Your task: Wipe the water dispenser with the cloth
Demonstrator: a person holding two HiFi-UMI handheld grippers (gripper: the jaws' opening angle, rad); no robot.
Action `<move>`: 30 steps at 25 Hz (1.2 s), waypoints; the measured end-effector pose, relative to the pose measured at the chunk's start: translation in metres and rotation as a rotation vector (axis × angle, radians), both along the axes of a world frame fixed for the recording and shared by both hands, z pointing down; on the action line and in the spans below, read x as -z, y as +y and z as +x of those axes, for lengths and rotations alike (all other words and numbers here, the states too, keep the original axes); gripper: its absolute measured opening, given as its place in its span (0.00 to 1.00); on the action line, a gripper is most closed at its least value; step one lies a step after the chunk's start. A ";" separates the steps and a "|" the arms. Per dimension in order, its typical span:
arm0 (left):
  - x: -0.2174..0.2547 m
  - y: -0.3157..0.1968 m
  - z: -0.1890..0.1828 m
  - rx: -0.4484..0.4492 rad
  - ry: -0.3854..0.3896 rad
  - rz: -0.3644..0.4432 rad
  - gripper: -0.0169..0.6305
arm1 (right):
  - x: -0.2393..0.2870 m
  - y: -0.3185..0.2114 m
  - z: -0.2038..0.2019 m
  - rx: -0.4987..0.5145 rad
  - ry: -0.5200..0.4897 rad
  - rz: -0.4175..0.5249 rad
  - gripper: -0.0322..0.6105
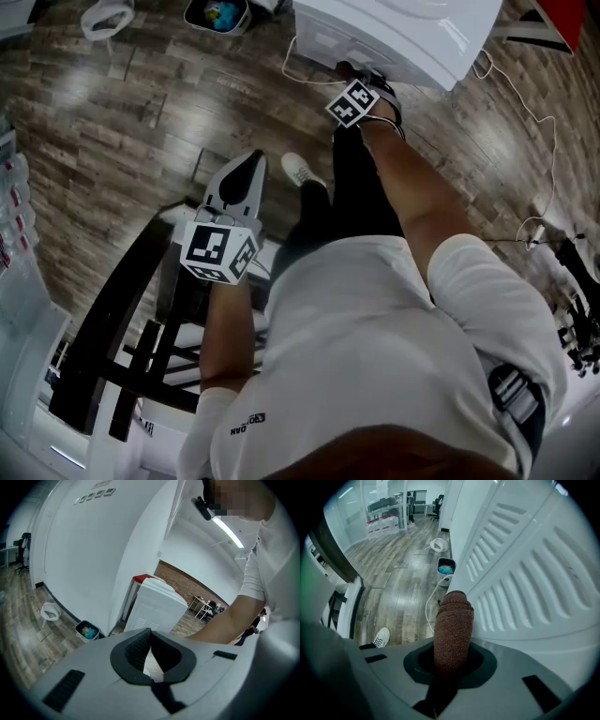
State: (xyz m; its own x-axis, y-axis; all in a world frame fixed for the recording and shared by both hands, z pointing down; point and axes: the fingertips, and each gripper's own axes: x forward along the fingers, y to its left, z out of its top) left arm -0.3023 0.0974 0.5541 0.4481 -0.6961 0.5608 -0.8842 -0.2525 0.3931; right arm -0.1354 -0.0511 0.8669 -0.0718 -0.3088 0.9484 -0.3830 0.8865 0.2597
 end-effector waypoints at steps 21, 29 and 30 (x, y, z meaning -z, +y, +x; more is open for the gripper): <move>0.023 0.018 -0.028 0.094 0.062 0.093 0.01 | 0.166 0.014 -0.027 -0.053 -0.314 0.103 0.13; 0.049 0.023 -0.009 0.031 0.039 0.162 0.01 | 0.319 -0.010 -0.043 -0.007 -0.419 0.276 0.13; 0.052 0.025 -0.008 0.029 0.044 0.168 0.01 | 0.332 -0.015 -0.048 -0.005 -0.425 0.296 0.13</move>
